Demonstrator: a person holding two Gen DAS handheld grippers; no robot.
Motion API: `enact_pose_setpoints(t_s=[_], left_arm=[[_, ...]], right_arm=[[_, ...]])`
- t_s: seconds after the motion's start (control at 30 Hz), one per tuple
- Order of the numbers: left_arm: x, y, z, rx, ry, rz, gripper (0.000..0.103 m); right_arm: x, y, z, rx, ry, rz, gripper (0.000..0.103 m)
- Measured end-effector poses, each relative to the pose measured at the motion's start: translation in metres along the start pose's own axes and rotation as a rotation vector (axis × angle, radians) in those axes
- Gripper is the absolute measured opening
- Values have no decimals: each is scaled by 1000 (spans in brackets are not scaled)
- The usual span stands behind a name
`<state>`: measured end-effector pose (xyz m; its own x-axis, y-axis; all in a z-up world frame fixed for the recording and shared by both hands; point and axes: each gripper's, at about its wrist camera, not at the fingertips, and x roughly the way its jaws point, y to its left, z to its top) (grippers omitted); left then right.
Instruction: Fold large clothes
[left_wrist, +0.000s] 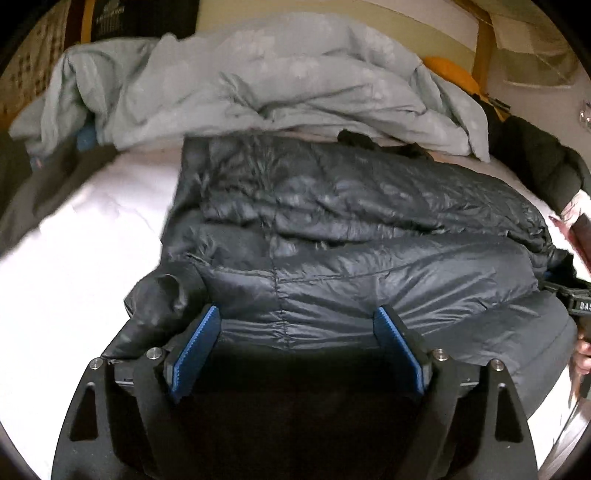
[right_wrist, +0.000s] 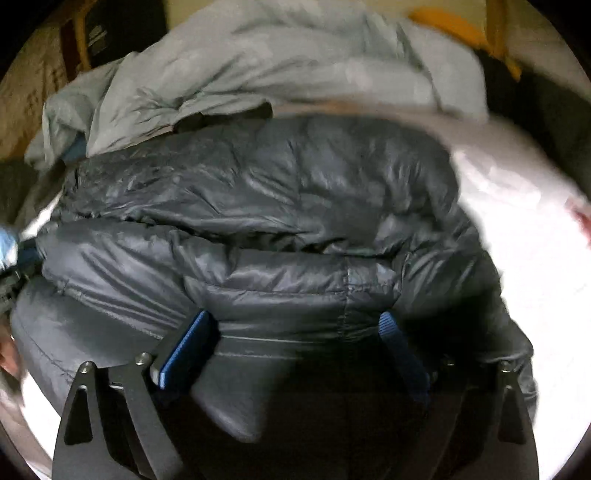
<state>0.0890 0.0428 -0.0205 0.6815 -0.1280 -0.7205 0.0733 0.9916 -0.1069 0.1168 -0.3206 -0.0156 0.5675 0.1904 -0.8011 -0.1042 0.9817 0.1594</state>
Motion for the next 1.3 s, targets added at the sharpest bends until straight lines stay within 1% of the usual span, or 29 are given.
enact_pose_setpoints(t_s=[0.03, 0.13, 0.2, 0.3, 0.37, 0.43, 0.5, 0.57, 0.63, 0.67, 0.73, 0.77, 0.8, 0.87, 0.9, 0.93, 1.1, 1.17, 1.23, 1.3], left_arm=[[3, 0, -3, -12, 9, -3, 85], [6, -7, -6, 22, 8, 24, 85], [5, -6, -6, 22, 9, 23, 85], [1, -7, -5, 28, -4, 31, 84], [-7, -6, -2, 30, -7, 34, 83], [-25, -2, 1, 22, -62, 24, 83], [-40, 3, 5, 20, -99, 35, 83], [-46, 11, 9, 10, -114, 43, 83], [-44, 21, 10, -16, -106, 65, 83], [-41, 25, 10, -30, -93, 86, 83], [-27, 34, 7, -52, -46, 133, 83], [-18, 38, 5, -56, -17, 147, 85], [-9, 43, 0, -68, 16, 135, 87], [3, 51, -7, -127, 53, 102, 91], [5, 54, -9, -148, 56, 88, 92], [5, 55, -9, -145, 55, 86, 92], [3, 52, -10, -133, 49, 91, 92], [-2, 53, -9, -143, 41, 85, 87], [-14, 53, -6, -156, 24, 69, 81], [-33, 50, -1, -160, -17, 38, 80]], right_arm=[[1, 0, 0, 0, -3, 0, 96], [2, 9, -6, -52, -14, -55, 96], [2, 15, -7, -80, -11, -88, 96], [-7, 16, -5, -74, -16, -120, 96], [-24, 19, -5, -91, -66, -178, 96], [-45, 19, -9, -122, -140, -224, 96], [-60, 12, -9, -109, -184, -248, 97], [-64, -2, -3, -45, -178, -218, 97], [-58, -20, 3, 21, -118, -153, 97], [-54, -26, 6, 34, -88, -129, 96], [-43, -38, 11, 58, -38, -119, 95], [-35, -44, 11, 79, -5, -107, 95], [-29, -47, 10, 93, 23, -91, 95], [-18, -48, 7, 97, 58, -74, 95], [-15, -46, 7, 77, 62, -85, 96], [-12, -44, 6, 61, 66, -95, 96], [-9, -36, 2, 20, 59, -148, 97], [-15, -36, 1, 40, 38, -157, 97], [-30, -36, 2, 58, -3, -170, 95], [-54, -32, 3, 58, -91, -145, 95]])
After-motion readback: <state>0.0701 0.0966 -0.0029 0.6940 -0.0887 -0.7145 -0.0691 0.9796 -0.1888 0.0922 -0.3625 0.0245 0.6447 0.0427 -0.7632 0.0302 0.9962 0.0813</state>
